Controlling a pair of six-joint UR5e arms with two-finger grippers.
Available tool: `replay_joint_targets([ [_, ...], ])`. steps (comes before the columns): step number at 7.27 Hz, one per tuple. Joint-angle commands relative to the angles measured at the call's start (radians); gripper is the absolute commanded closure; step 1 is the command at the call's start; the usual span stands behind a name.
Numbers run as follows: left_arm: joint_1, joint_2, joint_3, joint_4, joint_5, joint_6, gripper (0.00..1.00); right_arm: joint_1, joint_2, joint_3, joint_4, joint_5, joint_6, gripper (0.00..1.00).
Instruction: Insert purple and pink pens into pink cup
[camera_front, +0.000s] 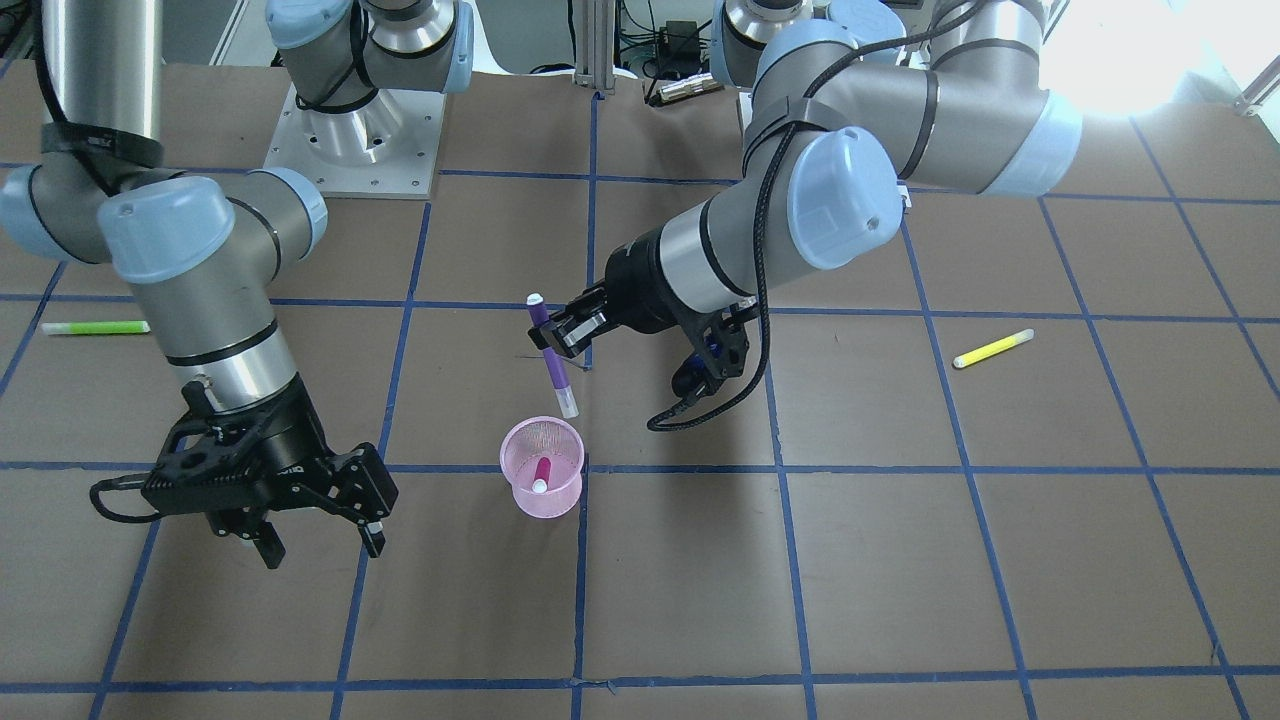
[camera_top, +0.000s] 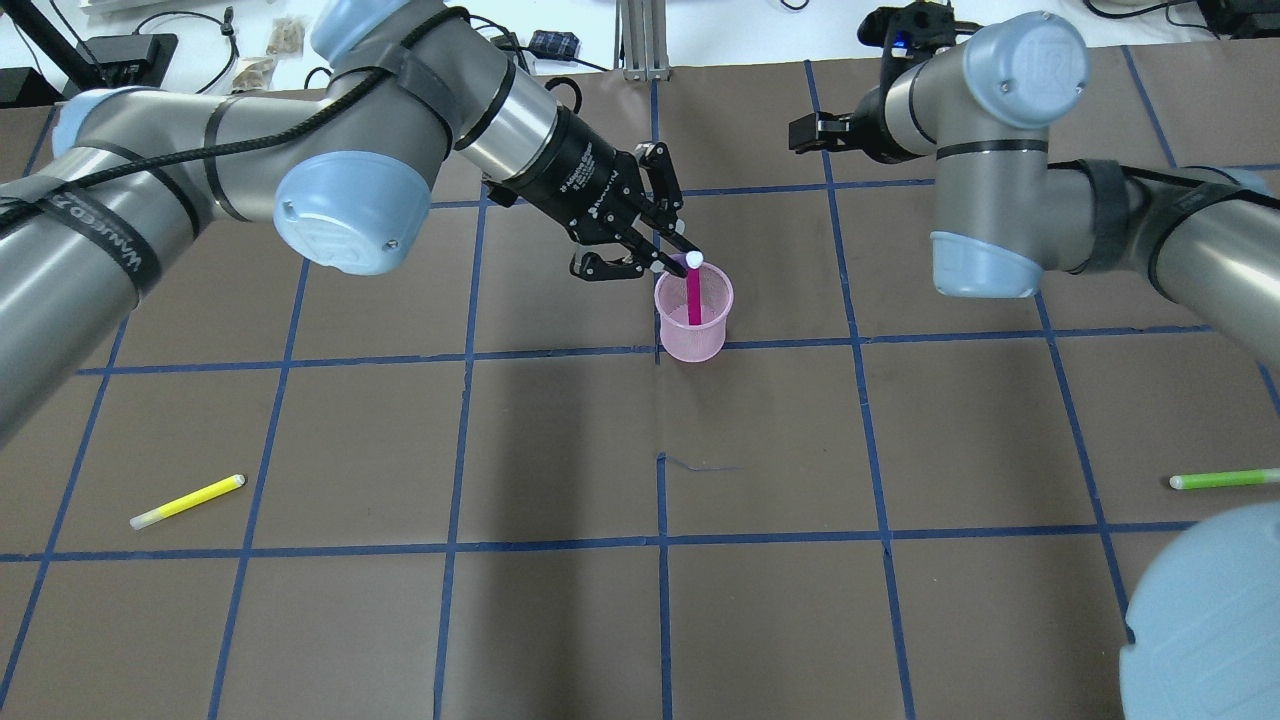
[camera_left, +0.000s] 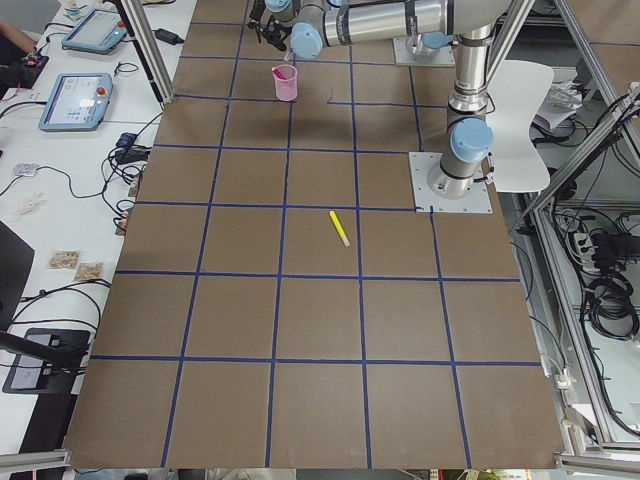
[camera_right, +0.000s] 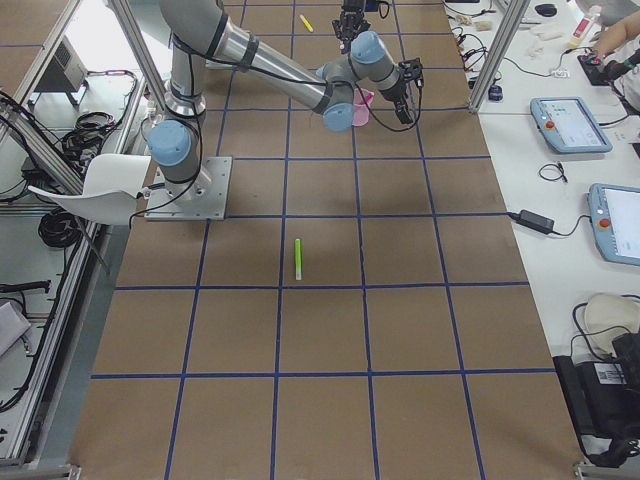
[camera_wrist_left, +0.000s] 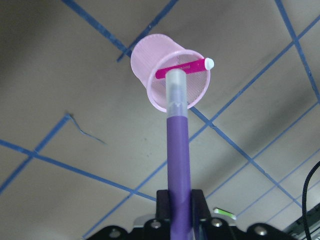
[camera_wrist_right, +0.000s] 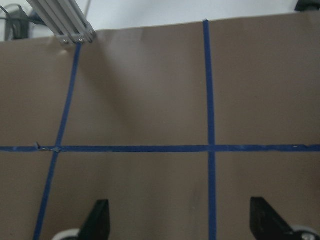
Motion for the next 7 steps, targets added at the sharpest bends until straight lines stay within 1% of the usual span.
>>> replay_joint_targets([
  [1,-0.004,-0.083,0.005,0.005,-0.078,-0.027,1.0,-0.018,-0.102,-0.017,0.237,-0.12,-0.069,0.0],
  [2,-0.004,-0.102,0.003,0.005,-0.088,-0.023,1.0,-0.017,-0.151,-0.017,0.392,-0.184,-0.112,0.0],
  [4,-0.003,-0.12,-0.003,0.005,-0.079,-0.006,1.0,-0.012,-0.242,-0.017,0.525,-0.192,-0.115,0.0],
  [5,0.001,-0.126,0.002,0.005,-0.077,-0.004,0.98,-0.012,-0.258,-0.017,0.561,-0.194,-0.115,0.0],
  [6,0.007,-0.136,0.009,0.005,-0.077,-0.004,0.75,-0.012,-0.255,-0.017,0.561,-0.196,-0.118,0.0],
  [7,0.01,-0.136,0.011,0.005,-0.077,-0.004,0.46,-0.012,-0.246,-0.017,0.549,-0.199,-0.123,0.0],
])
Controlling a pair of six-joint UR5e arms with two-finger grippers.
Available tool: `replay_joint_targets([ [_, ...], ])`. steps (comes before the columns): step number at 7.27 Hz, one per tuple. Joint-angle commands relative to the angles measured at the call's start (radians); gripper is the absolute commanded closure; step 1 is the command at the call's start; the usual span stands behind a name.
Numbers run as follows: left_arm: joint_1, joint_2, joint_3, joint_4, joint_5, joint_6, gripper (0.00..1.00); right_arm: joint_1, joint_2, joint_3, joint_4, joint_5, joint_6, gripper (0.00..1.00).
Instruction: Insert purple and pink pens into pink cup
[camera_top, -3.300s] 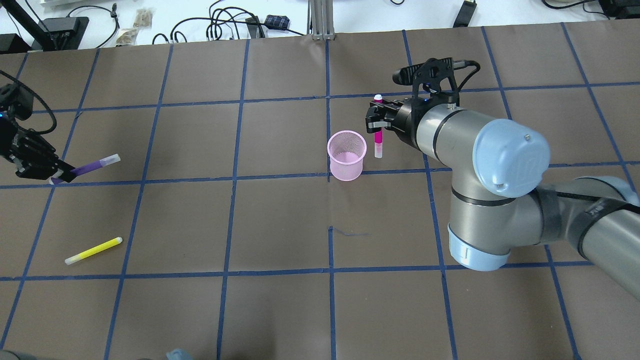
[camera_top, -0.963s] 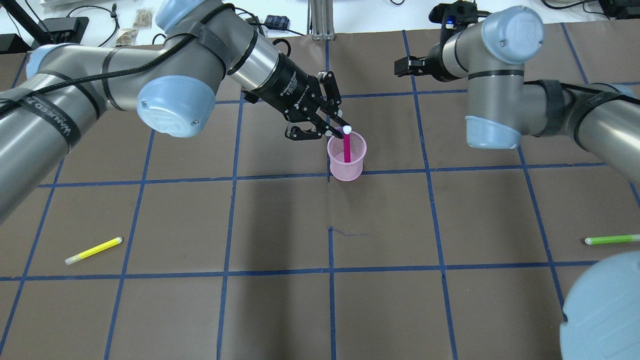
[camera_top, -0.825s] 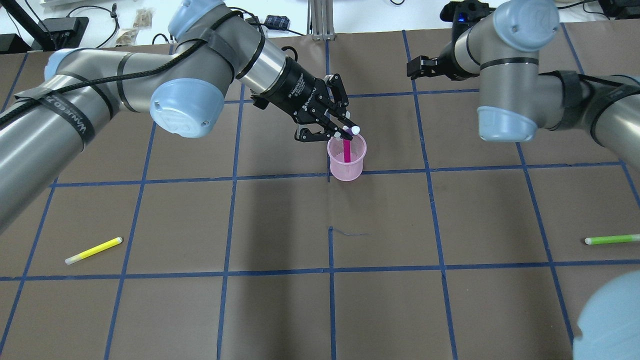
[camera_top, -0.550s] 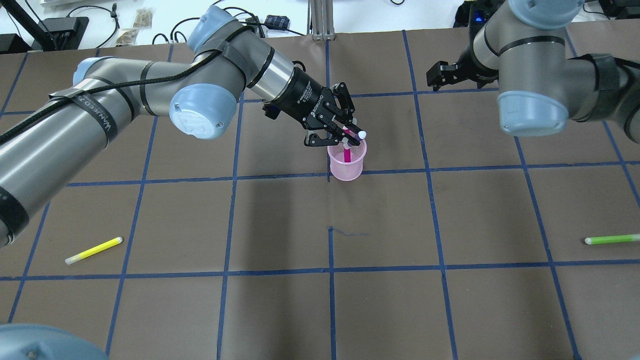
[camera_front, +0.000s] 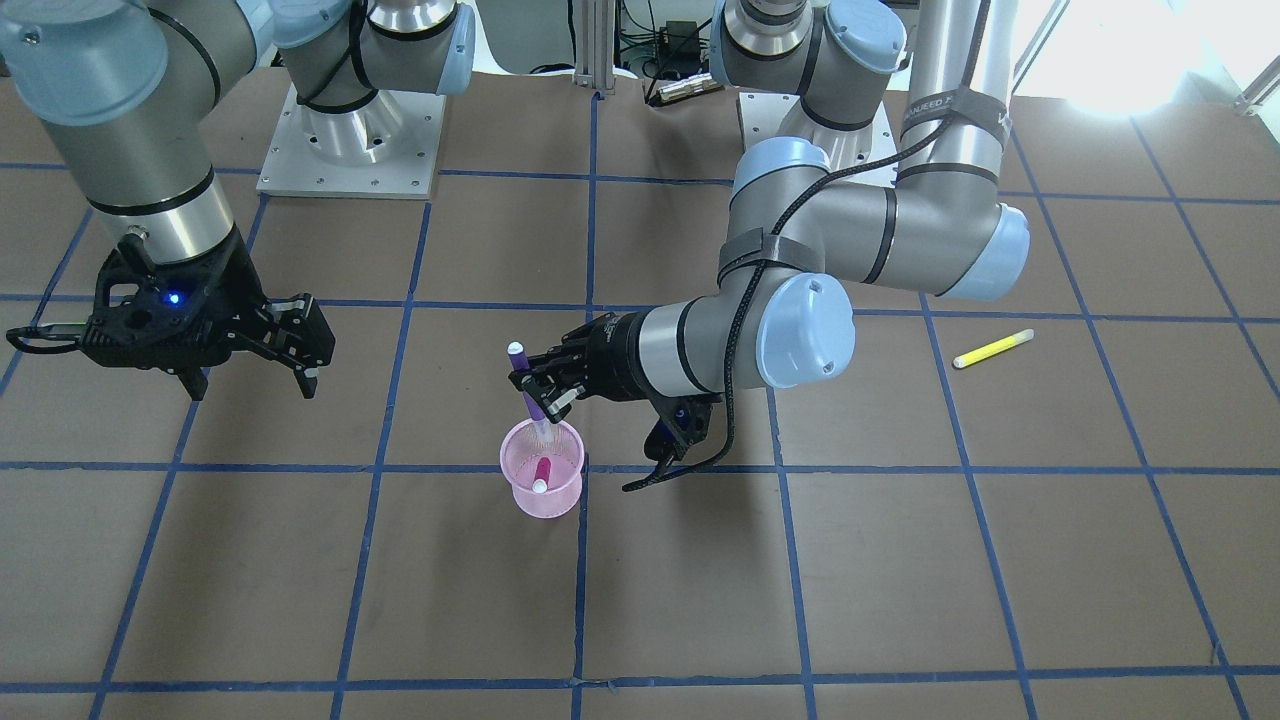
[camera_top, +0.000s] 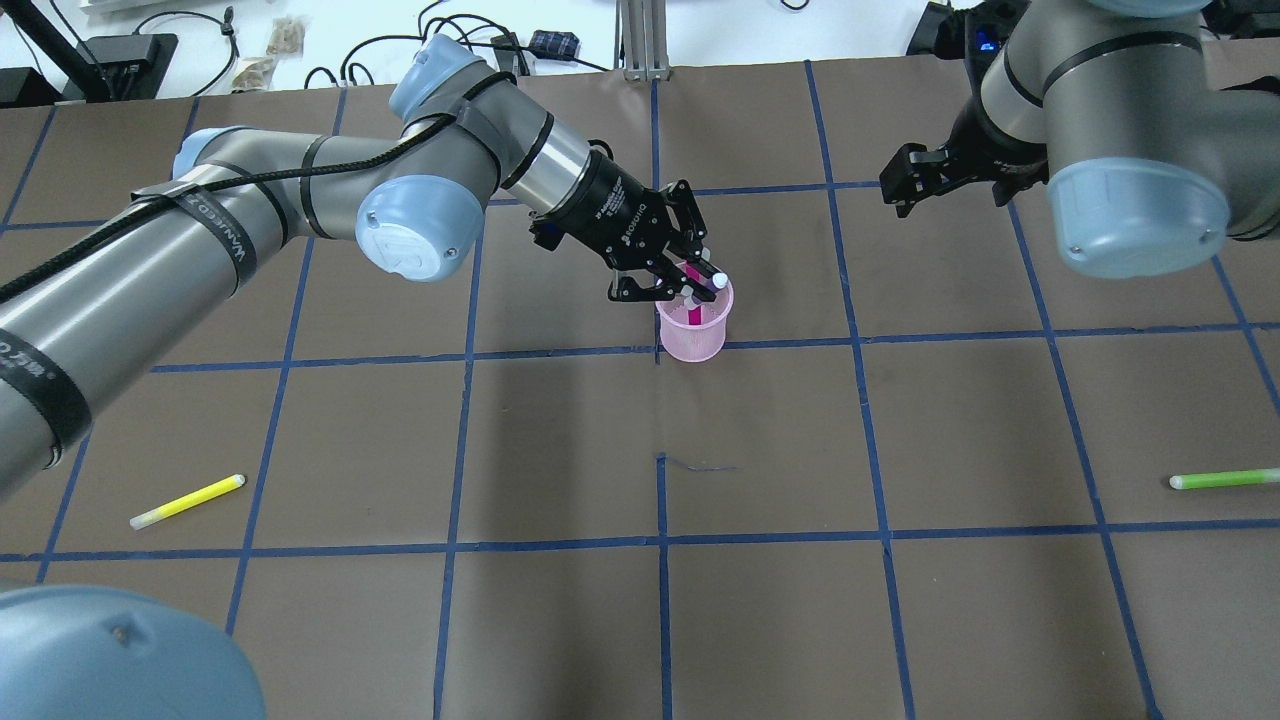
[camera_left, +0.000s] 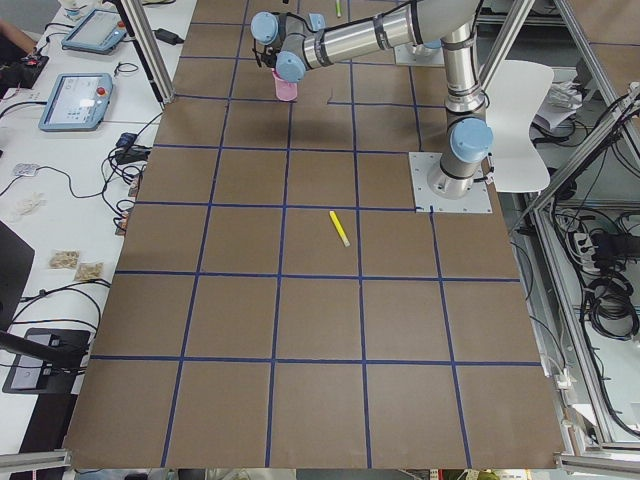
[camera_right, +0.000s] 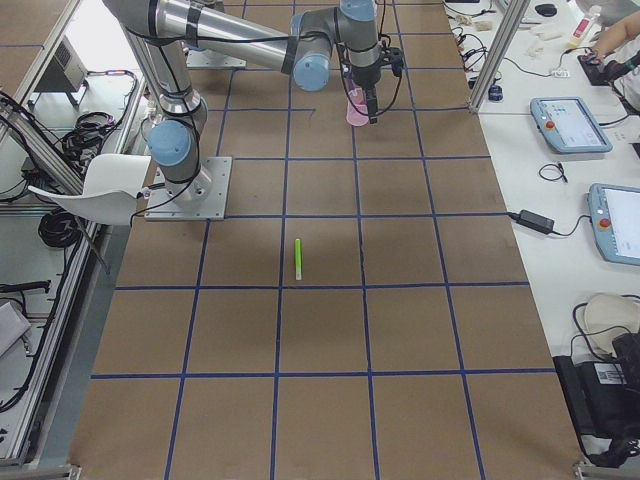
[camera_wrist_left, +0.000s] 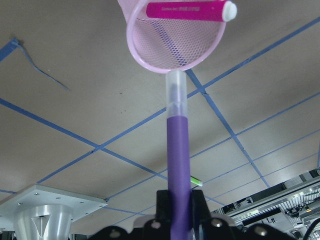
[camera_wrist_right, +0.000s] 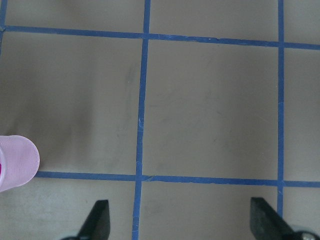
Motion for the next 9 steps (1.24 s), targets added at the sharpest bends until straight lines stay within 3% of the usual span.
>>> replay_joint_targets([
  [1,0.004,-0.004,0.007,0.002,0.0,0.001,0.46,0.0,0.011,-0.002,-0.001,-0.006,-0.005,0.0],
  [3,0.009,0.014,0.008,0.025,0.004,0.004,0.42,0.0,0.01,-0.005,-0.003,-0.006,-0.005,0.0],
  [4,0.035,0.04,0.018,0.029,0.055,0.026,0.36,0.0,0.01,-0.037,0.014,-0.005,-0.003,0.0],
  [7,0.095,0.174,0.061,0.025,0.241,0.176,0.35,0.089,-0.001,-0.188,0.288,0.0,0.091,0.0],
  [8,0.106,0.227,0.051,0.002,0.25,0.271,0.36,0.107,-0.015,-0.225,0.397,0.003,0.176,0.0],
  [9,0.112,0.279,0.05,-0.093,0.367,0.415,0.37,0.106,-0.045,-0.25,0.451,0.007,0.176,0.0],
])
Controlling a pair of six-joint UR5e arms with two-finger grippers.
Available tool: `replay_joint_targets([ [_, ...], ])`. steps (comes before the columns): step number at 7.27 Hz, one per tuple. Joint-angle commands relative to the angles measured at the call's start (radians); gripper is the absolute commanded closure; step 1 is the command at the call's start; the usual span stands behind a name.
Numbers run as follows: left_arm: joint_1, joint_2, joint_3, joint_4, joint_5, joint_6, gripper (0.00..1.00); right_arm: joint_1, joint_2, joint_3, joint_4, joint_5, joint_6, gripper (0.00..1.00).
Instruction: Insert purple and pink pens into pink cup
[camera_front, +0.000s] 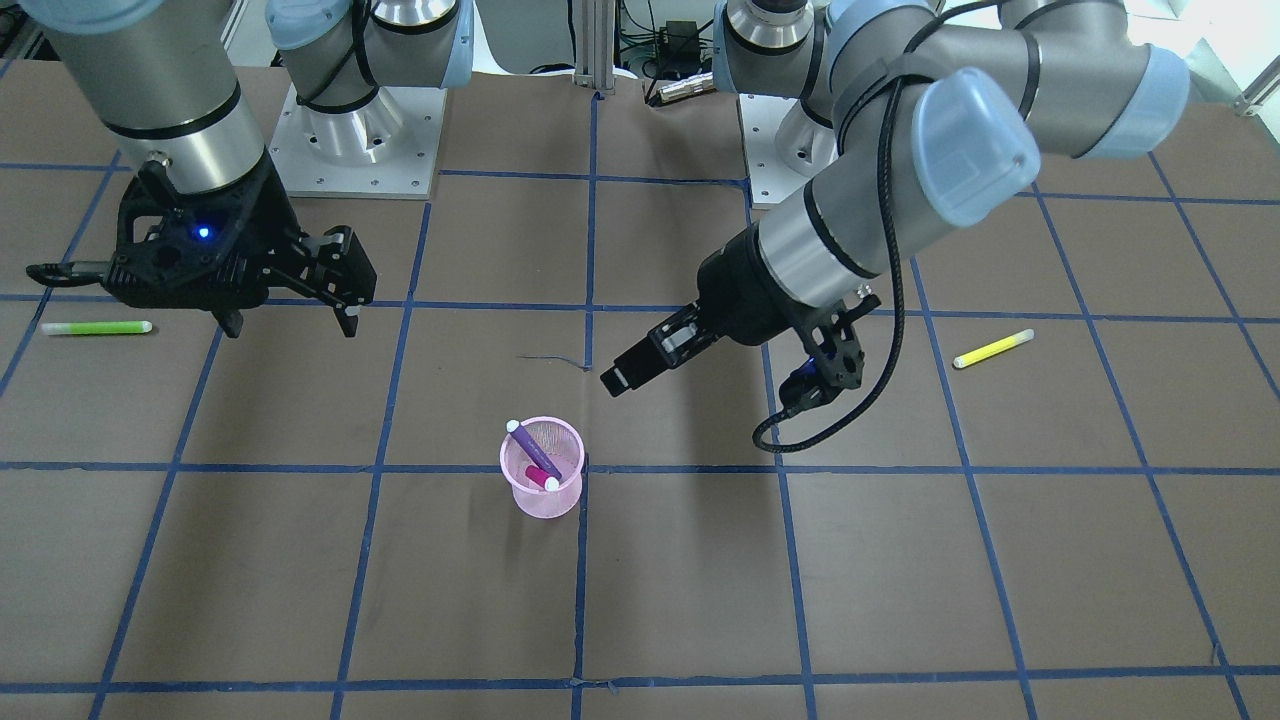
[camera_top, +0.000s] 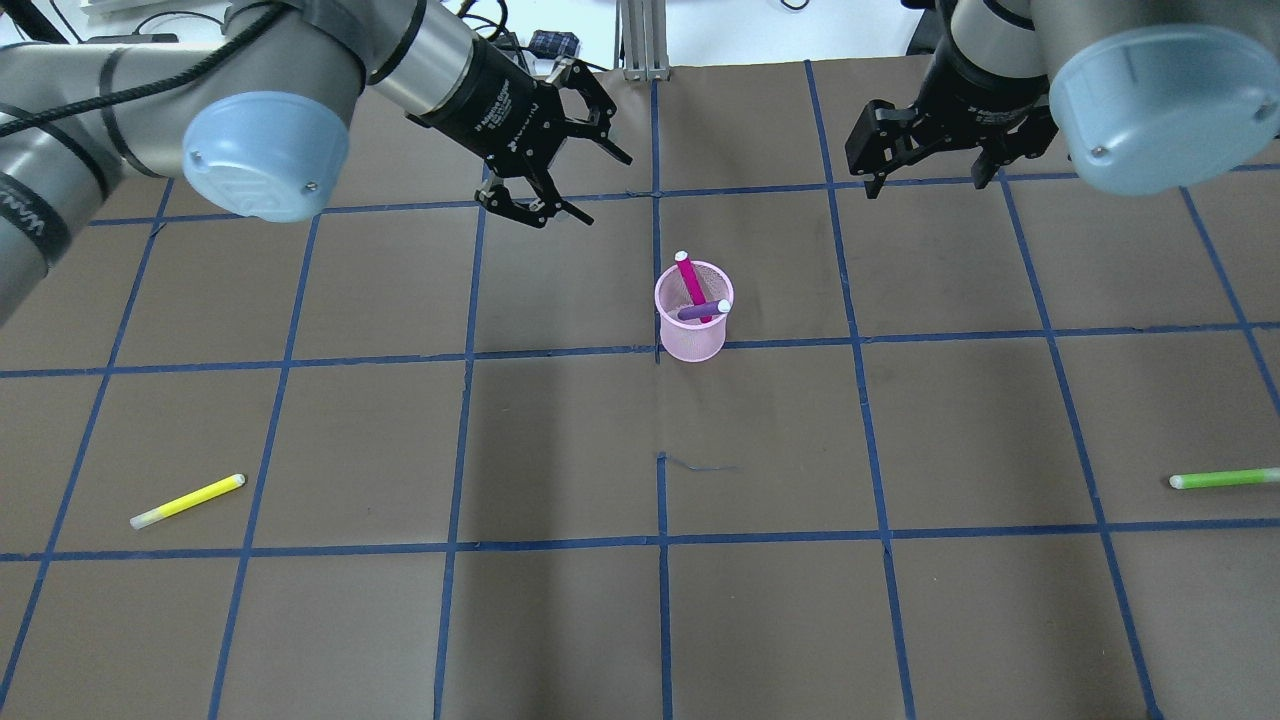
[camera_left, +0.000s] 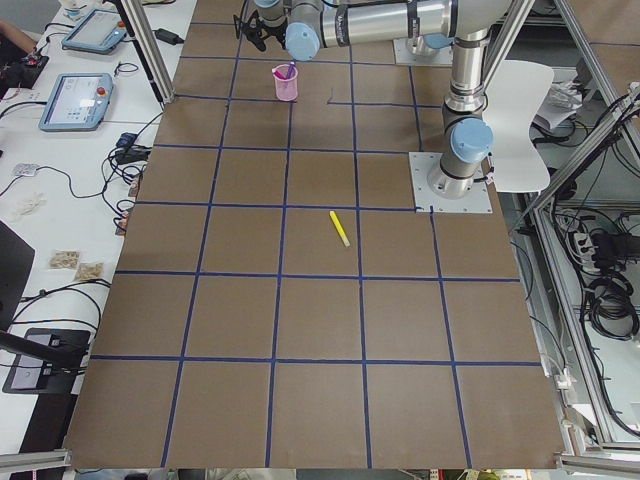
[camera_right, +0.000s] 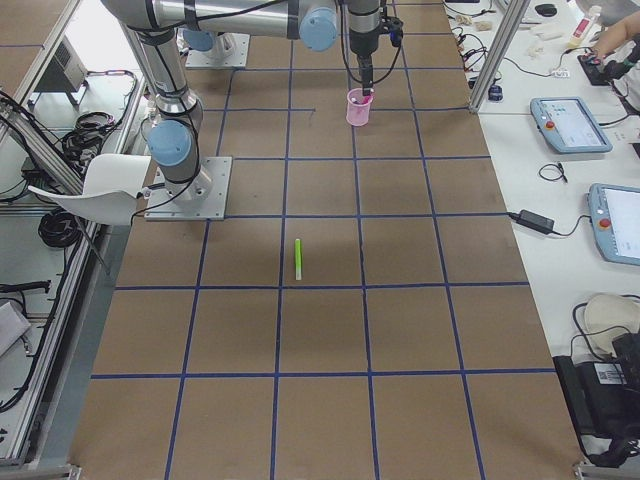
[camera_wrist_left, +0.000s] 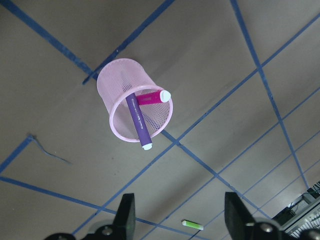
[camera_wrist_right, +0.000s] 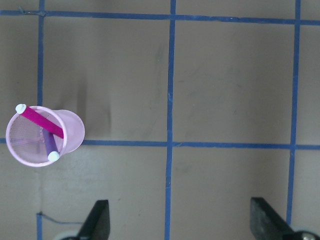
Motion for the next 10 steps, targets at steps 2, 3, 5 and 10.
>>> replay_joint_targets([
  [2,0.022,0.161,-0.003,-0.291,0.447,0.58,0.37,-0.002,-0.029,-0.101,0.227,-0.008,0.049,0.0],
  [3,0.031,0.19,-0.008,-0.31,0.58,0.76,0.18,-0.002,-0.029,-0.098,0.224,-0.002,0.043,0.0],
  [5,0.042,0.215,-0.017,-0.301,0.648,0.915,0.0,-0.006,-0.025,-0.095,0.212,-0.004,0.034,0.0],
  [10,0.042,0.209,-0.014,-0.259,0.631,0.917,0.0,-0.008,-0.019,-0.08,0.172,0.007,0.037,0.0],
])
